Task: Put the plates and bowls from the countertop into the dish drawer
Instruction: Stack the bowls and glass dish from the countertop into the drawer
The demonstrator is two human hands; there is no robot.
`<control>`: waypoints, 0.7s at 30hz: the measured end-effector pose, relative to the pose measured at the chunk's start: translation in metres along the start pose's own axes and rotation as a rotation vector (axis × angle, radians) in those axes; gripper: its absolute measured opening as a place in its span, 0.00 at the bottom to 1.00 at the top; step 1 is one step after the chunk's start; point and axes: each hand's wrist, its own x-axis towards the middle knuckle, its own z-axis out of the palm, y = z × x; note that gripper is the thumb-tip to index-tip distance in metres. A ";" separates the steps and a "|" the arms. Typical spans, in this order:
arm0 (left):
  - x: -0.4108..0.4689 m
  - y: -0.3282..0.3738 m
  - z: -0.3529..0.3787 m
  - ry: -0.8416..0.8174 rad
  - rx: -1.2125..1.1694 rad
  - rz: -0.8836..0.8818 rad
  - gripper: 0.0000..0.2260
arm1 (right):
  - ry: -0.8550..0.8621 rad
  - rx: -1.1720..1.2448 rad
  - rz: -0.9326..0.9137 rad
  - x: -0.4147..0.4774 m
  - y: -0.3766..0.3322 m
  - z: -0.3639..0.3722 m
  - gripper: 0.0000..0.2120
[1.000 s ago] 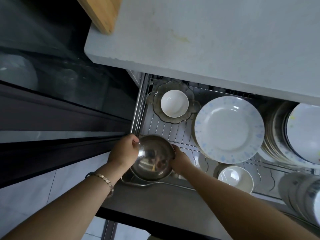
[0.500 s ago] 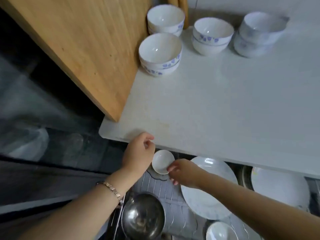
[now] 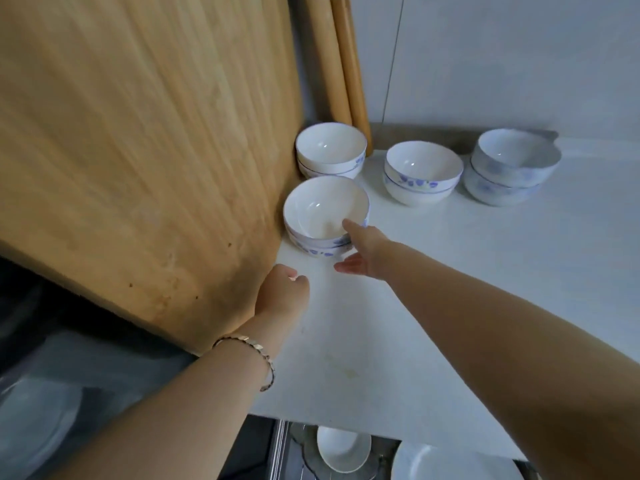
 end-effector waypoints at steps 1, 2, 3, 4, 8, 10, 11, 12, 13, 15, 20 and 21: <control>0.004 -0.005 0.001 -0.003 -0.007 -0.008 0.15 | 0.002 0.044 -0.029 0.006 0.001 0.005 0.24; 0.007 -0.008 0.001 -0.008 -0.009 -0.023 0.16 | 0.014 0.095 -0.055 0.010 0.002 0.010 0.22; 0.009 -0.011 0.000 -0.008 -0.025 -0.027 0.16 | 0.026 0.136 -0.075 0.012 0.004 0.012 0.20; 0.007 -0.012 0.000 -0.004 -0.072 -0.034 0.14 | 0.042 0.161 -0.090 0.011 0.007 0.013 0.19; -0.015 -0.002 -0.005 -0.050 -0.307 -0.067 0.18 | 0.043 0.219 -0.091 -0.013 0.029 -0.007 0.12; -0.035 0.009 -0.009 -0.119 -0.360 -0.072 0.17 | 0.022 0.243 -0.066 -0.035 0.050 -0.026 0.12; -0.046 0.016 -0.011 -0.162 -0.363 -0.074 0.13 | 0.000 0.259 -0.057 -0.047 0.060 -0.035 0.13; -0.058 0.020 -0.011 -0.219 -0.332 -0.082 0.12 | -0.015 0.274 -0.049 -0.062 0.071 -0.048 0.13; -0.072 0.023 -0.008 -0.277 -0.269 -0.083 0.11 | -0.027 0.281 -0.041 -0.077 0.082 -0.062 0.14; -0.099 0.021 0.003 -0.351 -0.133 -0.049 0.11 | -0.038 0.252 -0.030 -0.109 0.103 -0.093 0.18; -0.182 -0.002 0.052 -0.494 -0.034 -0.010 0.19 | -0.015 -0.015 0.004 -0.186 0.146 -0.186 0.20; -0.200 -0.010 0.065 -0.522 -0.036 -0.017 0.19 | 0.004 -0.092 0.026 -0.199 0.153 -0.206 0.17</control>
